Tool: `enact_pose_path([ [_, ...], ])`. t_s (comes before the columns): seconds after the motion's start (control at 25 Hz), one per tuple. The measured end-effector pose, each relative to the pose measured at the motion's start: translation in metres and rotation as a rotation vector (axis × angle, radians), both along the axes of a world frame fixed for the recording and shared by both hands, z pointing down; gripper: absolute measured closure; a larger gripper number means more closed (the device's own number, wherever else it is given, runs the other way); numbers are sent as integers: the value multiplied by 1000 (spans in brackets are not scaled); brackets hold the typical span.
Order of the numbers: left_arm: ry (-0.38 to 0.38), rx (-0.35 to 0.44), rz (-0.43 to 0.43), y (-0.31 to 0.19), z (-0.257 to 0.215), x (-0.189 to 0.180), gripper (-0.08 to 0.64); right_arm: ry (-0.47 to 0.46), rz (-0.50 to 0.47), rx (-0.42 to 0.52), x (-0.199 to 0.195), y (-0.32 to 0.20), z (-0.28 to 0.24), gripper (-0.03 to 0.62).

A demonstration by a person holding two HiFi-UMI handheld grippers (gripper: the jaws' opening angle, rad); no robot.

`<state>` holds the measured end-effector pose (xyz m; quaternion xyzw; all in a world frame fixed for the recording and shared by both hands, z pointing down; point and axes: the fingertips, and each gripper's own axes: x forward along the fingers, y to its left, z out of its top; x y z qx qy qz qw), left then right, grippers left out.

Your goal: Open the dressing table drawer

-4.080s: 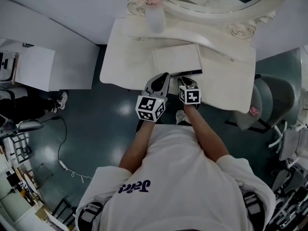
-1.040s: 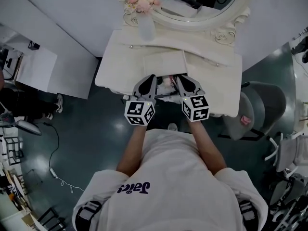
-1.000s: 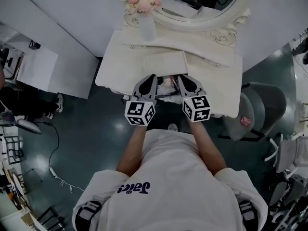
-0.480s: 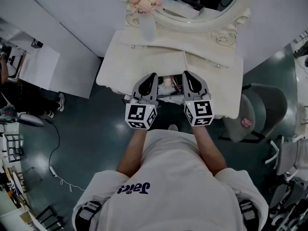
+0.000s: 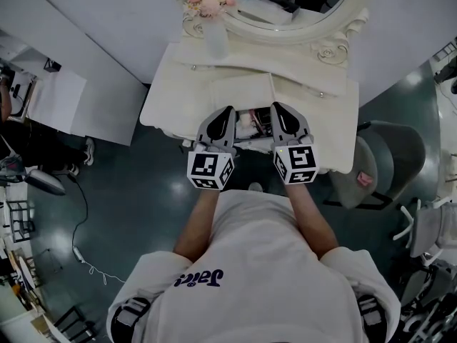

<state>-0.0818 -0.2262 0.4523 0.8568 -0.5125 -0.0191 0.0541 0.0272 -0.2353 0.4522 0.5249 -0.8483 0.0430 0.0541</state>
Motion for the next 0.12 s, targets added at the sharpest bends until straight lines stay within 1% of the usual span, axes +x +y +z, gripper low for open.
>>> enact_pose_path([
  [0.12,6,-13,2,-2,4,1,545,17,-1,10,0,-1,-2,583],
])
